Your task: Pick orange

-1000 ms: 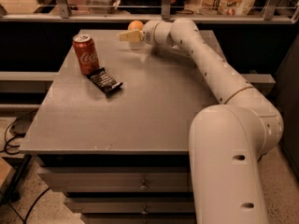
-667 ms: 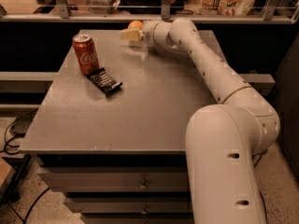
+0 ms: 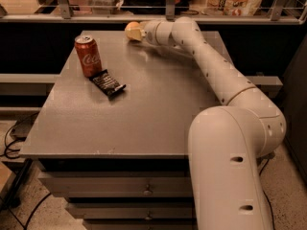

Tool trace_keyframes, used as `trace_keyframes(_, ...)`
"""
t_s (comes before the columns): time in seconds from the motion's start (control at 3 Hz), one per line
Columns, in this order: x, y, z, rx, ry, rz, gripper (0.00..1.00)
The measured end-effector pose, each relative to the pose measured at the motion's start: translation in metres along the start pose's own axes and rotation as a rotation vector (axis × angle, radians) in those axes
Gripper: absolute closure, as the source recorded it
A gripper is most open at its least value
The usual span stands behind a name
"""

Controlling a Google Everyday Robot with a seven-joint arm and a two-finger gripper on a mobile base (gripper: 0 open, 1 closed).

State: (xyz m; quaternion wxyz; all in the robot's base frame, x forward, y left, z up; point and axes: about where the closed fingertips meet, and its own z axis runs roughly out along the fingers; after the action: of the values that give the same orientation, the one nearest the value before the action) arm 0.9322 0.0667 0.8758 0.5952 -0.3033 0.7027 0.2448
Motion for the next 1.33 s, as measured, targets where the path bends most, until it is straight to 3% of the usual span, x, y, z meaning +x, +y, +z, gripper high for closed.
trace_keyframes(0.33, -0.007, -0.001, -0.008, 0.009, -0.01, 0.006, 1.0)
trace_keyframes(0.67, -0.025, -0.001, -0.019, 0.006, -0.04, 0.013, 1.0)
trace_keyframes(1.33, -0.178, 0.027, -0.12, 0.025, -0.173, -0.265, 1.0)
